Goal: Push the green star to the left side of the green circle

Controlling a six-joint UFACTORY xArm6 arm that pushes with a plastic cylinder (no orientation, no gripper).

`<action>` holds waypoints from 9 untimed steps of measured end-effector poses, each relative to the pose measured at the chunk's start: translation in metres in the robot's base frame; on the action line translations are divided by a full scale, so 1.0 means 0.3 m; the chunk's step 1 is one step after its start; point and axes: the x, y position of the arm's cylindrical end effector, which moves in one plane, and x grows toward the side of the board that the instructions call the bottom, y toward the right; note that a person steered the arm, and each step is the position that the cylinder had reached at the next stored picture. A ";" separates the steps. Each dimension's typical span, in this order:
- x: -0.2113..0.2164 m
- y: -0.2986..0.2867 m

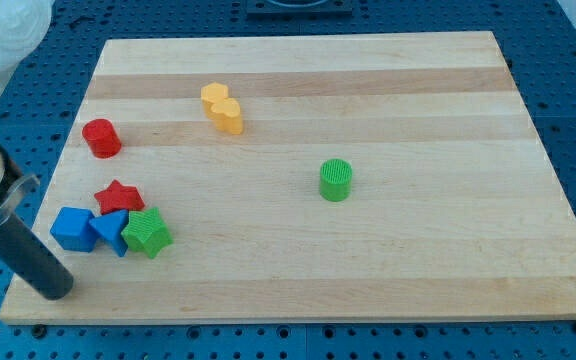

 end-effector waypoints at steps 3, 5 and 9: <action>-0.097 0.108; -0.112 0.266; -0.133 0.281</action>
